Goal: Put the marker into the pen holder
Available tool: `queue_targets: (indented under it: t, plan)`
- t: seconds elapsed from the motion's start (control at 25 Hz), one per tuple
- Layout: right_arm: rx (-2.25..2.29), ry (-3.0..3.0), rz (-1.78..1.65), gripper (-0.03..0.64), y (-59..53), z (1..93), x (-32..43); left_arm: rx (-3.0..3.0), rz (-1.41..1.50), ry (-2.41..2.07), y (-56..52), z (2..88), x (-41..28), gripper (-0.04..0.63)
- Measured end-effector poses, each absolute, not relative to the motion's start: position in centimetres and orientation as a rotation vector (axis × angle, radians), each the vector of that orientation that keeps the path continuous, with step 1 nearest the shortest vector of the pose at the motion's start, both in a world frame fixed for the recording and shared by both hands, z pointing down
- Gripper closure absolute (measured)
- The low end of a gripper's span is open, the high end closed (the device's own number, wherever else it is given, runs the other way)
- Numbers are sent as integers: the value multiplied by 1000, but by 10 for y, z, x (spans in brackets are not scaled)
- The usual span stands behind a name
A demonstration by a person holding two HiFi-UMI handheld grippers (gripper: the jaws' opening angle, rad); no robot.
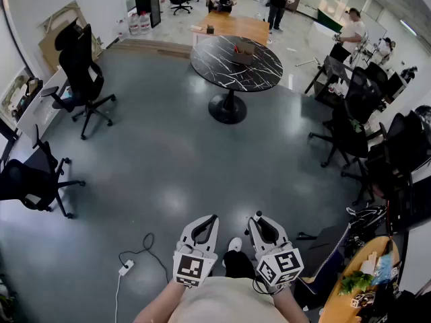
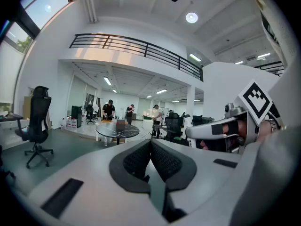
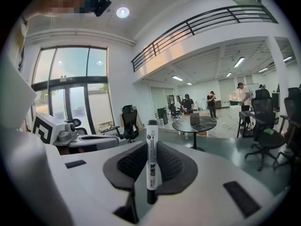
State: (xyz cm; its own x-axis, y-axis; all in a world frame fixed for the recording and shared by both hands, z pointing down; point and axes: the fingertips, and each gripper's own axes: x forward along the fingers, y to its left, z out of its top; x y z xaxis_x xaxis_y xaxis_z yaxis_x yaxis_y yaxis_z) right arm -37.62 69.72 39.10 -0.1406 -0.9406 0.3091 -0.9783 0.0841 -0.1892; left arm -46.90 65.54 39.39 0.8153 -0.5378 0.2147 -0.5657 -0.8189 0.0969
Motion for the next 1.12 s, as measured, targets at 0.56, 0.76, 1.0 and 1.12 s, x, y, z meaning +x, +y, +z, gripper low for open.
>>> queue_targets:
  t: [0.56,0.76,1.0,1.12]
  plan:
    - [1923,-2297,566,540,629,400,-243,2832,284,-969,586,391,-330,584]
    - [1906,-2340,545,541,600,391,-170,2830,277,-1000,562,380,-257,584]
    - [1925,-2360,545,540,579,388,-111,2827,294,-1026,539,379,-205,584]
    - [1932,-2347,564,541,566,389,-91,2820,297,-1038,523,377,-188,584]
